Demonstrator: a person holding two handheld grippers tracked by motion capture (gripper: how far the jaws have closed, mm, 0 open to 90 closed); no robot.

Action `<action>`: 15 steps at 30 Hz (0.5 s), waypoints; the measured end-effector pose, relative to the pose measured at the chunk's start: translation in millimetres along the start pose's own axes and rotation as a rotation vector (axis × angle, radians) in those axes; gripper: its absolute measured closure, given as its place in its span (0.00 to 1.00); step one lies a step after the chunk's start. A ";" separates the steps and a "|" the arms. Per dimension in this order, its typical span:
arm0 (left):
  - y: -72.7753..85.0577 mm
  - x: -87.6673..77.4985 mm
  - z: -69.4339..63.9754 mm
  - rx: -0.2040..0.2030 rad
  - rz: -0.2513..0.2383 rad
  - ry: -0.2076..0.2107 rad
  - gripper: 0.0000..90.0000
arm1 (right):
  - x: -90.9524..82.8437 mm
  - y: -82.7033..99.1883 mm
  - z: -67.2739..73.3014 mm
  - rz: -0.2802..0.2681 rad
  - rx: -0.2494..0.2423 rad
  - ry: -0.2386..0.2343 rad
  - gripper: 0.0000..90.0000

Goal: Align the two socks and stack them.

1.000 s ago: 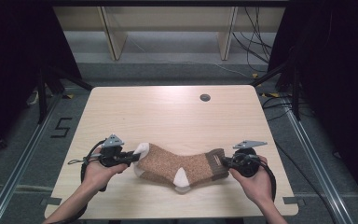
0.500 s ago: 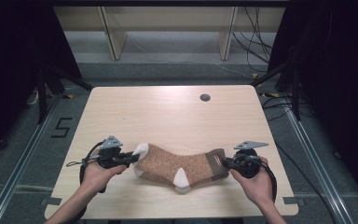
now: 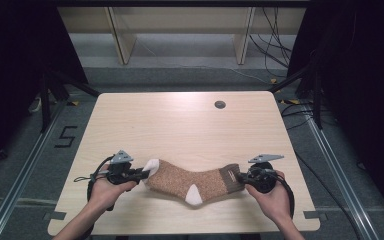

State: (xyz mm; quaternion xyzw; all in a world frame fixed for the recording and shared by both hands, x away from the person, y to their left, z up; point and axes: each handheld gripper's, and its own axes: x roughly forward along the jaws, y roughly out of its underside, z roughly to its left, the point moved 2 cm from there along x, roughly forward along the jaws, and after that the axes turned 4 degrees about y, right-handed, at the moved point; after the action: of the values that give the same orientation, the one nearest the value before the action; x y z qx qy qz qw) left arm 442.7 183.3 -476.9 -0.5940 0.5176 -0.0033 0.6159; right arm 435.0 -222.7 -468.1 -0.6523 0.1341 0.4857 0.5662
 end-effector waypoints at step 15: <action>2.0 4.7 -2.0 0.004 0.022 -0.001 0.87 | -2.8 -3.1 -1.8 -0.022 -0.010 0.007 0.93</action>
State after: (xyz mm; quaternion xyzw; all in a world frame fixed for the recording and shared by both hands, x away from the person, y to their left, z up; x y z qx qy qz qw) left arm 442.4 179.5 -480.9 -0.5868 0.5240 0.0027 0.6172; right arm 436.7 -224.2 -464.2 -0.6581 0.1265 0.4780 0.5679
